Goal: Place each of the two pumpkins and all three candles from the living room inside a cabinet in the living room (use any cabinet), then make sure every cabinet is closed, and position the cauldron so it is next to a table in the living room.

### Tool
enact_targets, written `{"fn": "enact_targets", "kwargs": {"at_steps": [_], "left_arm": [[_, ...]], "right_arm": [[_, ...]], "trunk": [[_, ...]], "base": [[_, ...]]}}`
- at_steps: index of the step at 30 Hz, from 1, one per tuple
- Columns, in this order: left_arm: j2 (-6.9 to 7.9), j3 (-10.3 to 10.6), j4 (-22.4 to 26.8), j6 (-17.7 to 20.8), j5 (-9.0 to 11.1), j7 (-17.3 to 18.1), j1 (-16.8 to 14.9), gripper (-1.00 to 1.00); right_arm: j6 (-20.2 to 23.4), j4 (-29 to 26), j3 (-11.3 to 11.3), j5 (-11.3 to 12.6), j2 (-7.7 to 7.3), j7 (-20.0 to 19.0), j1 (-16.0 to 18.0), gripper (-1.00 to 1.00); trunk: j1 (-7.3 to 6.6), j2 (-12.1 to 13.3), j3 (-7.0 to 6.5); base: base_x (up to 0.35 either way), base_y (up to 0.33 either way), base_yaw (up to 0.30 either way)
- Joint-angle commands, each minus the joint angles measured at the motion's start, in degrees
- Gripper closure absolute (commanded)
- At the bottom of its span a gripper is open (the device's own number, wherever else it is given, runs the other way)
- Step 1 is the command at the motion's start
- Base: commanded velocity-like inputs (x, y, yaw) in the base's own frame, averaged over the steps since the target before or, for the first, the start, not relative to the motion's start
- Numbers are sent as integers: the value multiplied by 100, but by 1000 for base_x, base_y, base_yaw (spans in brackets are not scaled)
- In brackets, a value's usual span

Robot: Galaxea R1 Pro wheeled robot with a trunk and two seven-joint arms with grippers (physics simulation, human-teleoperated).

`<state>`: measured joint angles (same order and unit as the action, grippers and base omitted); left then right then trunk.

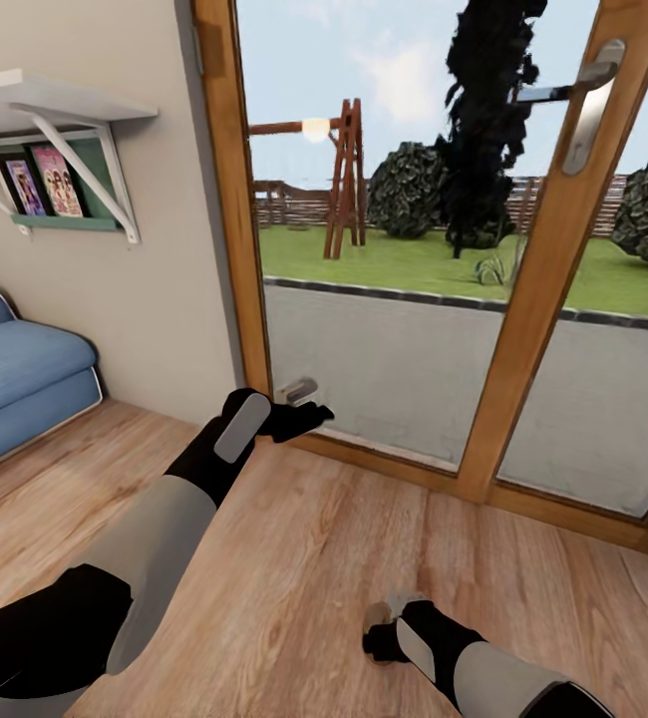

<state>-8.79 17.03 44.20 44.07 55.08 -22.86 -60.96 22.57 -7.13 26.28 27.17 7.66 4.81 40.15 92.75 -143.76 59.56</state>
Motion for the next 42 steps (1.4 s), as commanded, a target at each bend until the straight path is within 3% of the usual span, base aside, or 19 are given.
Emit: {"fn": "enact_targets", "kwargs": {"at_steps": [1,19,24,30,42], "left_arm": [[3,11,8,4,64,-54,-4,-100],[1,11,10,14,65,-52,-4,-100],[2,11,21,13,65,-50,0,-100],[5,16,506,-1,65,-69,-4,-100],[14,11,762,63,79,-63,-4,-100]], "right_arm": [[23,-11,44,60,-1,38,1,-100],[20,-7,44,60,-1,38,1,-100],[20,-7,44,60,-1,38,1,-100],[20,-7,44,60,-1,38,1,-100],[20,-4,44,60,-1,38,0,-100]], "trunk": [[1,-4,28],[47,-28,427],[47,-28,427],[47,-28,427],[47,-28,427]], "base": [[0,0,0],[0,0,-43],[0,0,-8],[23,0,-1],[297,0,0]]}}
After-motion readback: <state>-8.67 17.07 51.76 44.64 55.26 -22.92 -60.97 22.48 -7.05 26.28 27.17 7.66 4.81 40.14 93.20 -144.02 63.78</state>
